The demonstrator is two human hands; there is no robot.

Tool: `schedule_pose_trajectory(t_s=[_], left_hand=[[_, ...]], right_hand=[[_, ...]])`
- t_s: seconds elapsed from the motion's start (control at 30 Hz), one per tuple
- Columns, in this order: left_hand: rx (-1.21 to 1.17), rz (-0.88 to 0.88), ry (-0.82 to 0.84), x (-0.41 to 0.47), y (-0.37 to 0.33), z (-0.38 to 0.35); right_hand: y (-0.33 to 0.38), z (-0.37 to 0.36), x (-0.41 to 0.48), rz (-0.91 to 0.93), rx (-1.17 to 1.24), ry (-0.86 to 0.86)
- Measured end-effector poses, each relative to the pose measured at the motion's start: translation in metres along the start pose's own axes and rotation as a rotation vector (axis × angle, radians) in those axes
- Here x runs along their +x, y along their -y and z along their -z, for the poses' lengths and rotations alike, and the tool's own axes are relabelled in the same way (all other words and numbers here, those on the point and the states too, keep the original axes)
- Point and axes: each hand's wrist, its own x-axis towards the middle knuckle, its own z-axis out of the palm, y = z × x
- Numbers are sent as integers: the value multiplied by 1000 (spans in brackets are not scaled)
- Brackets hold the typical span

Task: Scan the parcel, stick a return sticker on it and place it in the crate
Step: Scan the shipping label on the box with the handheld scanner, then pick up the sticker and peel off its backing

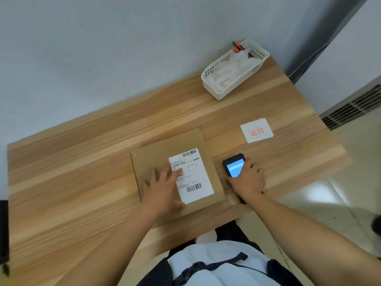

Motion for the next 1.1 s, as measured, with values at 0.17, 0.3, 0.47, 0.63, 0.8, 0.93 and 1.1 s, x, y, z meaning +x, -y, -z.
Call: schedule_pose_trajectory(t_s=[0.17, 0.3, 0.47, 0.63, 0.8, 0.93, 1.1], left_hand=[[-15, 30, 0, -2, -4, 2], [-46, 58, 9, -5, -6, 1], [-85, 106, 21, -6, -15, 3], [-132, 122, 3, -5, -16, 1], [-178, 133, -5, -5, -17, 1], [-197, 142, -9, -5, -17, 1], [-223, 149, -17, -3, -16, -2]], right_hand=[[4, 1, 3, -1, -9, 20], [4, 2, 5, 4, 12, 44], [-4, 5, 8, 34, 36, 84], [-16, 30, 41, 46, 194, 41], [-22, 63, 100, 5, 191, -50], [-24, 74, 130, 9, 109, -75], [-17, 70, 143, 21, 99, -31]])
